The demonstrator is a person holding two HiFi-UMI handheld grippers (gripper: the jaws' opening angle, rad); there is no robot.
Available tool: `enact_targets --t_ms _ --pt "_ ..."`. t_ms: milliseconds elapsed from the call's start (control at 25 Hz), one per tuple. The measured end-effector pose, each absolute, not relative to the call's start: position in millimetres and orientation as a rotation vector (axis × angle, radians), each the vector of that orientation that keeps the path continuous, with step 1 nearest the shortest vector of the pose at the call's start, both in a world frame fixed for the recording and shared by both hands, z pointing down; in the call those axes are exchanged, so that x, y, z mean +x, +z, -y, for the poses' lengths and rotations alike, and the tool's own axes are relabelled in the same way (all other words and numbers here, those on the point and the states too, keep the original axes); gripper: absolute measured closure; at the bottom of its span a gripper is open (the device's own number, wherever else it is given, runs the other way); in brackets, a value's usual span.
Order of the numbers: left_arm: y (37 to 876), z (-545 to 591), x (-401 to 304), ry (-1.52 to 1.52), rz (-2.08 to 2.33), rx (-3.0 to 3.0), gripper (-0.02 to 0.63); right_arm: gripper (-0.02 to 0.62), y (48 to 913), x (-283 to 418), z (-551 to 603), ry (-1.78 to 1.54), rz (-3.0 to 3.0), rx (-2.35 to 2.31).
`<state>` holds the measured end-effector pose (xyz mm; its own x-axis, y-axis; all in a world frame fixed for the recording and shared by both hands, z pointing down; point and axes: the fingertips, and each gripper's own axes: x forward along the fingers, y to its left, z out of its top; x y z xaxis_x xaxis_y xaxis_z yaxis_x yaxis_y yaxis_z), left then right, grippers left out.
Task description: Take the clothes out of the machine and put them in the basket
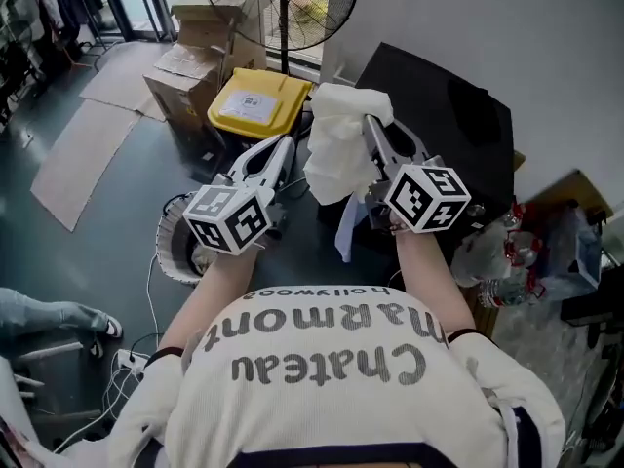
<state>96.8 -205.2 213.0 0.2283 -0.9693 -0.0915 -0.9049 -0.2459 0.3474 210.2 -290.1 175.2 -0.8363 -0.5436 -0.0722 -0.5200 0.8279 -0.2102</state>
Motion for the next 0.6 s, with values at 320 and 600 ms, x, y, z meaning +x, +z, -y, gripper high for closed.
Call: enact_targets --t_ms 320,600 --pt "212 165 48 -0.448 2.105 2.037 0.598 0.529 170 143 281 -0.278 -2.974 -0.486" --pt "237 85 2 -0.46 2.354 1.709 0.598 0.529 182 79 245 -0.358 -3.02 -0.192"
